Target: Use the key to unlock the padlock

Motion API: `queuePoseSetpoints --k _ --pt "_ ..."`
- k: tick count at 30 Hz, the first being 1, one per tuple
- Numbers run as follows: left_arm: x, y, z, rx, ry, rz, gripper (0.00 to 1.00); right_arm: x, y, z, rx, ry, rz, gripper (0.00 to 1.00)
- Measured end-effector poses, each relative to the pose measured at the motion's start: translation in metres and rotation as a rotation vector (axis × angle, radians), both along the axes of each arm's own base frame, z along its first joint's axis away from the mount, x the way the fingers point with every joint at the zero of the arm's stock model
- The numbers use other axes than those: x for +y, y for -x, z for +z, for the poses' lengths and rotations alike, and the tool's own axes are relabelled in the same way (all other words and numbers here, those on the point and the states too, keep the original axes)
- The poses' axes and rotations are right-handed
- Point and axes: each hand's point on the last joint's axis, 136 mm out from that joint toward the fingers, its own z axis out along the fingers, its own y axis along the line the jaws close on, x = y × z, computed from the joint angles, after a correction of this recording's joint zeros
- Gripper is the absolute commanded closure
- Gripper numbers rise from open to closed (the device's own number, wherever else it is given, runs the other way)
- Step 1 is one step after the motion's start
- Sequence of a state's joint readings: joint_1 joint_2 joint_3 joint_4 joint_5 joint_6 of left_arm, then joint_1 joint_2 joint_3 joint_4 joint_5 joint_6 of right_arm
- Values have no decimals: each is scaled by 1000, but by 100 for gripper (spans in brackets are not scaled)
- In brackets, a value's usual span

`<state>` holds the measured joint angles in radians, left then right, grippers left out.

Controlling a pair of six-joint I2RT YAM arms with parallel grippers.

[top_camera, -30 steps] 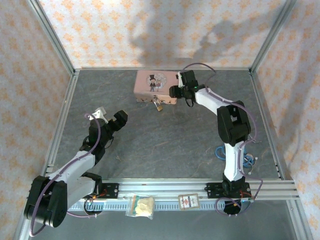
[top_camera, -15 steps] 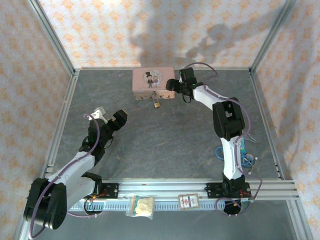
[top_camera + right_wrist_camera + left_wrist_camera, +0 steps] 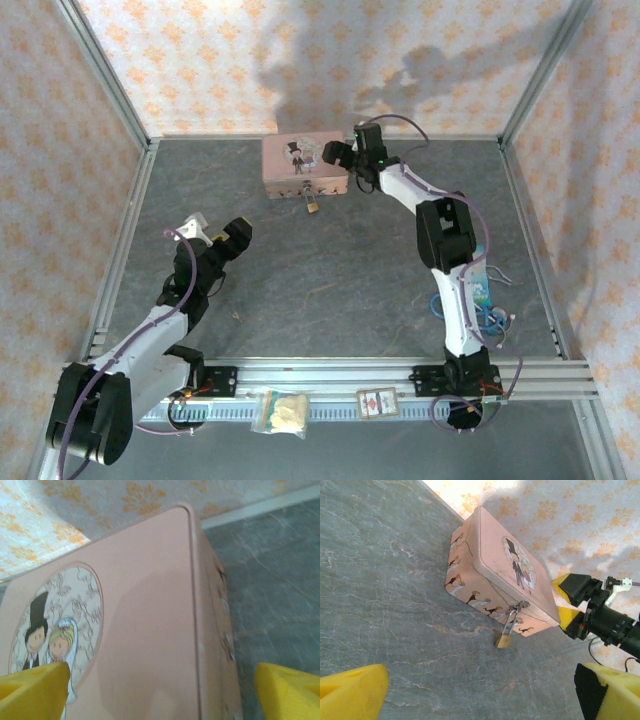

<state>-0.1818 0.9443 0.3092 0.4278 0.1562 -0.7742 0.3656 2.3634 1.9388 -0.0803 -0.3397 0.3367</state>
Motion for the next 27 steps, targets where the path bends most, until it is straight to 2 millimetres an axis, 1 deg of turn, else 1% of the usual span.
queuePoseSetpoints --k 2,4,7,10,12,14,16,18,21,23,27 --pt "1 1 -3 12 0 5 4 5 -7 -7 -2 0 14 11" --pt "1 2 -8 35 -6 7 4 7 -7 -22 18 13 31 15" --pt "3 6 -13 62 -13 10 4 11 -6 -21 4 28 66 25" --pt "4 9 -13 69 -16 14 4 16 -3 -21 -13 58 108 36" --pt "5 11 -13 73 -18 15 4 19 0 -21 -25 76 138 40" --pt "5 14 -14 82 -23 15 4 19 9 -21 -29 93 166 41" --pt "6 16 -17 97 -32 13 4 18 24 -21 -22 107 196 42" --pt "6 20 -21 117 -40 10 4 16 45 -22 -8 119 236 42" --pt "7 27 -26 147 -48 6 5 14 70 -22 5 136 280 41" --pt "8 31 -30 172 -52 5 6 14 77 -21 7 145 296 41" --pt "8 43 -43 238 -56 2 10 15 76 -19 12 145 297 41"
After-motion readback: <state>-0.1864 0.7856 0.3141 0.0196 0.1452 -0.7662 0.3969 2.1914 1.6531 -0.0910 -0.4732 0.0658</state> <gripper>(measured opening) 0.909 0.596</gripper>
